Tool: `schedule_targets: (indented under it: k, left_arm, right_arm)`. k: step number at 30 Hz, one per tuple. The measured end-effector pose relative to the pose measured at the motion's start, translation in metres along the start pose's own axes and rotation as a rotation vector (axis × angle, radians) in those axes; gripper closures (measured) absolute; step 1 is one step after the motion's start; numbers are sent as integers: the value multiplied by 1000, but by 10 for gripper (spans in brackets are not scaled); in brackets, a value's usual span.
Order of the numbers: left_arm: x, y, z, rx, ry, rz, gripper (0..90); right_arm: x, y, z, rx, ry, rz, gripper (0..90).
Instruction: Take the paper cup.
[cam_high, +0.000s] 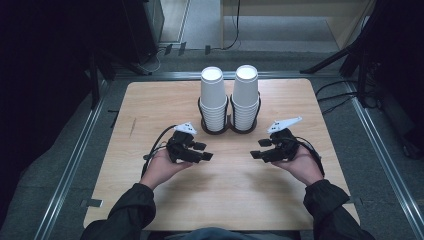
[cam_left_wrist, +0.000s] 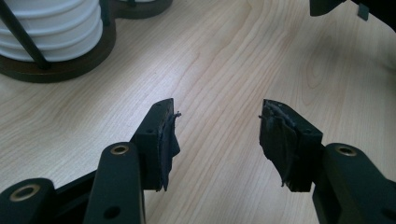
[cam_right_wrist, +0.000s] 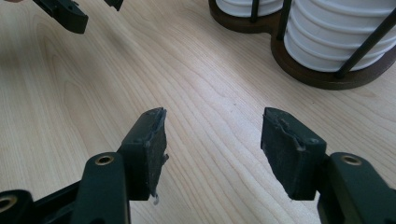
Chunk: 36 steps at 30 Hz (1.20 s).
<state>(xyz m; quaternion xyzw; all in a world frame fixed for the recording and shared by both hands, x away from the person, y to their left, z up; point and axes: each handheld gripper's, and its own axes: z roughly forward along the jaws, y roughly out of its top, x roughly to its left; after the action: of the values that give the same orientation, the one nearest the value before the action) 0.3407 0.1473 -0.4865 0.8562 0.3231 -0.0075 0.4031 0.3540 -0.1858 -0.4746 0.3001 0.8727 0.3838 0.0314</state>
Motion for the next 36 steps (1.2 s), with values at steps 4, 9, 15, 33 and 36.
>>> schedule_targets:
  k: [4,9,15,33,36]
  left_arm:
    - [0,-1,0,9,-11,0,450]
    - [0,-2,1,10,-1,5,453]
    - [0,0,2,6,4,6,474]
    - [-4,4,5,2,13,-7,676]
    - [-7,9,3,-24,29,5,717]
  right_arm:
    - [-1,0,-1,-4,6,6,422]
    - [-4,-1,-1,-8,-4,-1,403]
    - [-8,-2,1,4,-11,0,381]
    - [-10,1,-4,17,-49,-28,327]
    - [-11,5,-8,13,-62,-33,325]
